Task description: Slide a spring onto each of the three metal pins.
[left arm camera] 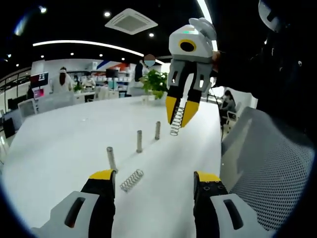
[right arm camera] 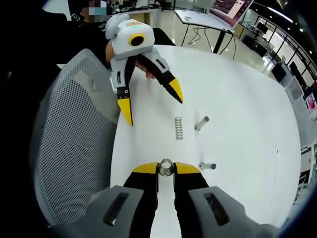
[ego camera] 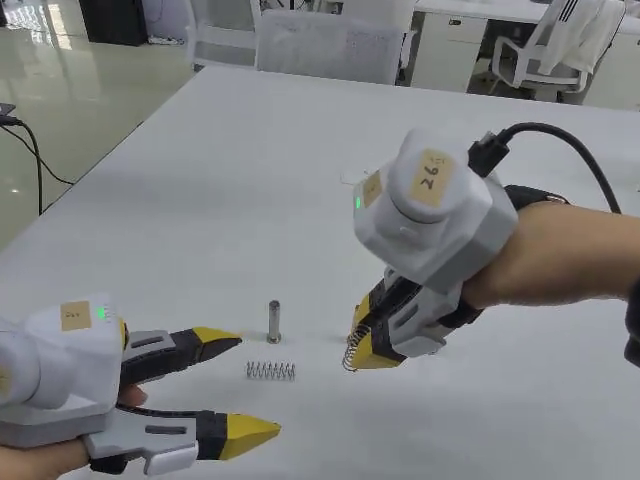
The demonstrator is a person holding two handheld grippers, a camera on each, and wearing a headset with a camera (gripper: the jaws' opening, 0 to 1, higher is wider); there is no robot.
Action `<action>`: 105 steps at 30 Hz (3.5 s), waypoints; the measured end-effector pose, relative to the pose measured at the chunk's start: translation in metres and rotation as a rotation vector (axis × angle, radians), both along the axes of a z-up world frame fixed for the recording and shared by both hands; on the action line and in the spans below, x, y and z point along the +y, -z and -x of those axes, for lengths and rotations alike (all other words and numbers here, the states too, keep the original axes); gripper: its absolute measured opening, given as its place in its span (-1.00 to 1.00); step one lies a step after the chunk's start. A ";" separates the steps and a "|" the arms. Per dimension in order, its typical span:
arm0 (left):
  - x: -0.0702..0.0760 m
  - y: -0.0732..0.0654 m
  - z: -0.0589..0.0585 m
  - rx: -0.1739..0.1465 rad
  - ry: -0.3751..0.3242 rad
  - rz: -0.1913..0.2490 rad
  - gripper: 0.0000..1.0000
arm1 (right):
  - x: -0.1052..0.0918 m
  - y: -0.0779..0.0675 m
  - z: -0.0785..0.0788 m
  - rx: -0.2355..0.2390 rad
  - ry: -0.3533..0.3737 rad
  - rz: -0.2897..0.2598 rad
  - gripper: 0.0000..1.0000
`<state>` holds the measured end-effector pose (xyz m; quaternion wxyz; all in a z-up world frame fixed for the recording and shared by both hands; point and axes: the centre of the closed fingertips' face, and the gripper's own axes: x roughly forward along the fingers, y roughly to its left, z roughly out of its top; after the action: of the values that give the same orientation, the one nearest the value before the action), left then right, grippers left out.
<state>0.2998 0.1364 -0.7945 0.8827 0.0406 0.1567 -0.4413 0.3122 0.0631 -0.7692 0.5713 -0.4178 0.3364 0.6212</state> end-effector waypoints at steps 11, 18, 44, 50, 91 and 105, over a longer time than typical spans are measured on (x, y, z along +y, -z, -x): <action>0.009 0.003 0.002 0.009 -0.040 0.012 0.29 | -0.015 -0.006 -0.024 -0.017 0.067 -0.005 -0.84; 0.005 0.002 0.004 0.005 -0.038 0.019 0.31 | -0.017 -0.009 -0.043 -0.025 0.097 0.000 -0.84; 0.010 0.004 0.006 0.013 -0.045 0.014 0.28 | 0.000 0.013 -0.085 -0.057 0.115 0.023 -0.84; 0.012 0.005 0.005 0.014 -0.049 0.015 0.28 | -0.003 0.020 -0.083 -0.052 0.115 0.050 -0.84; 0.012 0.009 -0.001 0.023 -0.042 0.009 0.22 | -0.004 0.076 -0.089 0.028 0.166 0.103 -0.83; 0.012 0.009 -0.001 0.022 -0.043 0.010 0.22 | -0.006 0.080 -0.090 0.022 0.172 0.108 -0.82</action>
<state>0.3006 0.1486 -0.8031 0.8904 0.0282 0.1649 -0.4233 0.4025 0.0572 -0.8491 0.5955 -0.4109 0.4103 0.5552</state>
